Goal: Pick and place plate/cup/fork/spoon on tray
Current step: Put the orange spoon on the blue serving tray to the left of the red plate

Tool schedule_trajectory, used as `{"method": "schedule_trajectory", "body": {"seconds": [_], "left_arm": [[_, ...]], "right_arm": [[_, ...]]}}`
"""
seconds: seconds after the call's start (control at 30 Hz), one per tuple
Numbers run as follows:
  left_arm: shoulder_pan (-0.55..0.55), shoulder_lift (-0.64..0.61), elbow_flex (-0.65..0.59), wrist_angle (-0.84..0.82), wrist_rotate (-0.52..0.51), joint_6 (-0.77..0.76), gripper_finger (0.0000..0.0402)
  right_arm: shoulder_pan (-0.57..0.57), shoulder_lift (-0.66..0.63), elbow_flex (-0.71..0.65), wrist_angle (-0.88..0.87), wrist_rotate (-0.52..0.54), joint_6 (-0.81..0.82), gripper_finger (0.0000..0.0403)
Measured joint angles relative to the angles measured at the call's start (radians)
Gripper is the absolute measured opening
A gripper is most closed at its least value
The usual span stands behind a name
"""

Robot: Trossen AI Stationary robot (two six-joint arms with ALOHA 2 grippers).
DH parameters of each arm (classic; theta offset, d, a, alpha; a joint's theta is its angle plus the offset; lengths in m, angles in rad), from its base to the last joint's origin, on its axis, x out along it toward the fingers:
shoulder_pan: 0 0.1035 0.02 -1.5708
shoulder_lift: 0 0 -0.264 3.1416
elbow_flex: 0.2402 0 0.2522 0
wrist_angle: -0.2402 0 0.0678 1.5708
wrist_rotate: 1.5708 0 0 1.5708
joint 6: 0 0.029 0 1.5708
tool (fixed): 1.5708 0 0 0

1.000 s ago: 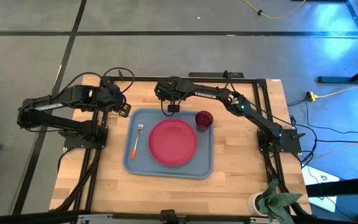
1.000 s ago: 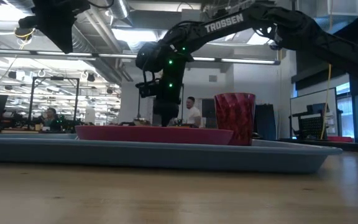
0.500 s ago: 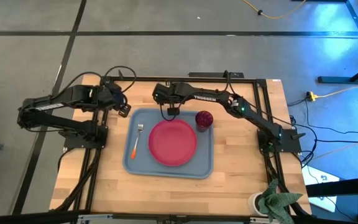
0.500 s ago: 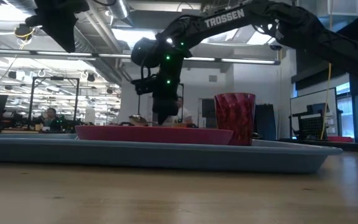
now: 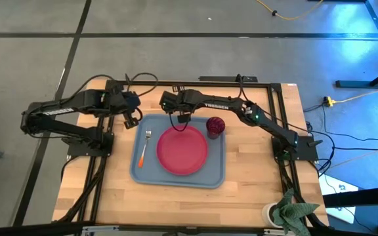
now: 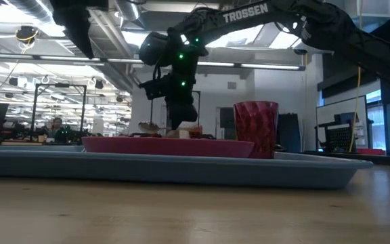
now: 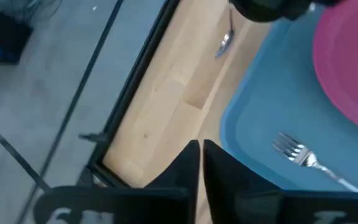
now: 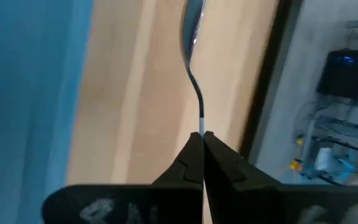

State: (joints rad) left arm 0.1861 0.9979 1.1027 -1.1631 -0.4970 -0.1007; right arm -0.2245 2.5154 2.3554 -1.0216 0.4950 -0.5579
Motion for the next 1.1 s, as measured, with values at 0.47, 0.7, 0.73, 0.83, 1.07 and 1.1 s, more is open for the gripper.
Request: {"method": "schedule_trajectory", "body": {"seconds": [0.47,0.7,0.73,0.83,1.07,1.1], "left_arm": [[0.095,0.086,0.0,0.06,0.075,0.138,0.005],[0.16,0.16,0.0,0.117,0.114,0.224,0.0056],[0.171,0.17,0.0,0.133,0.115,0.255,0.0056],[0.205,0.188,0.0,0.15,0.158,0.34,0.0056],[0.294,0.194,-0.001,0.17,0.311,0.365,0.0057],[0.309,0.193,-0.008,0.181,0.338,0.365,0.0057]], "right_arm": [[0.001,-0.026,0.001,-0.008,0.021,-0.025,0.0],[0.003,-0.027,0.001,-0.008,0.044,-0.067,0.0],[0.003,-0.029,0.001,-0.008,0.045,-0.07,0.0],[0.003,-0.045,0.0,-0.015,0.046,-0.075,0.0],[0.004,-0.092,0.0,-0.036,0.046,-0.052,0.0],[0.004,-0.094,0.0,-0.04,0.047,-0.051,0.0]]}}
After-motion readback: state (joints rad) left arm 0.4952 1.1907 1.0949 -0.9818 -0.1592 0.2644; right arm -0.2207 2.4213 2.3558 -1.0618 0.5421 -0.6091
